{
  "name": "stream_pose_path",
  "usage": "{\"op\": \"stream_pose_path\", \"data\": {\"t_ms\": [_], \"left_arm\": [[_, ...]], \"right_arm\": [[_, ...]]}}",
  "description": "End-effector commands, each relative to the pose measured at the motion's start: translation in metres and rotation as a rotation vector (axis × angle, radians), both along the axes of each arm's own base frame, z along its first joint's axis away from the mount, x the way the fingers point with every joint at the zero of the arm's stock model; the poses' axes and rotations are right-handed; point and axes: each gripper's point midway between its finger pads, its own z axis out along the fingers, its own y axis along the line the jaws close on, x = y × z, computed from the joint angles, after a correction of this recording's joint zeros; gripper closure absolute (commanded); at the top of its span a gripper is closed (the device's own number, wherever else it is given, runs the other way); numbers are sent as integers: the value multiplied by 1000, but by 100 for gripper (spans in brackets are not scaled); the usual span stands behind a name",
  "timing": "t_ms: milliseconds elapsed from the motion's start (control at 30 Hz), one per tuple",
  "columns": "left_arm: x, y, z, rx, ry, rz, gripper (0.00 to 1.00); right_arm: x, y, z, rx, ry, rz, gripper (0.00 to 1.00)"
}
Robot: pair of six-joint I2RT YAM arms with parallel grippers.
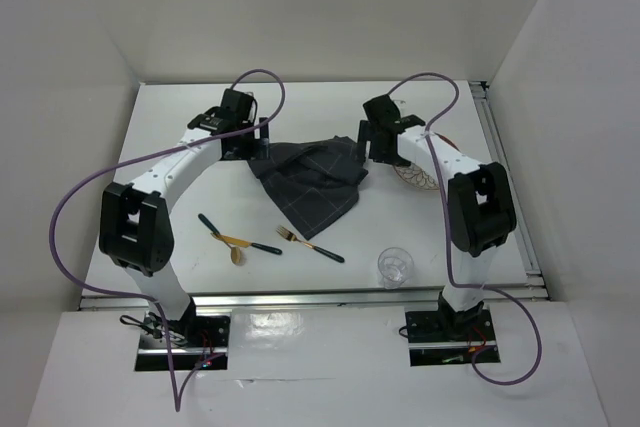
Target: Set the dinner table for one person
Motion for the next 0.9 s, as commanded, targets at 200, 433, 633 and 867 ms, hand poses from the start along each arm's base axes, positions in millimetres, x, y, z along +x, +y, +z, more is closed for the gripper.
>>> {"op": "stream_pose_path", "data": {"t_ms": [200,433,633,867], "left_arm": [[-2,-5,-9,-17,28,-31,1],[-7,7,-15,-100,59,16,5],[-18,18,-21,-320,129,54,11],[-8,2,-38,-438,205,92,15]], "right_arm": [[-13,52,20,-35,-59,123,0],[-51,116,15,5,-99,398,14],[-92,175,-5,83,-55,629,40],[-118,211,-26,56,-22,743,40]]}}
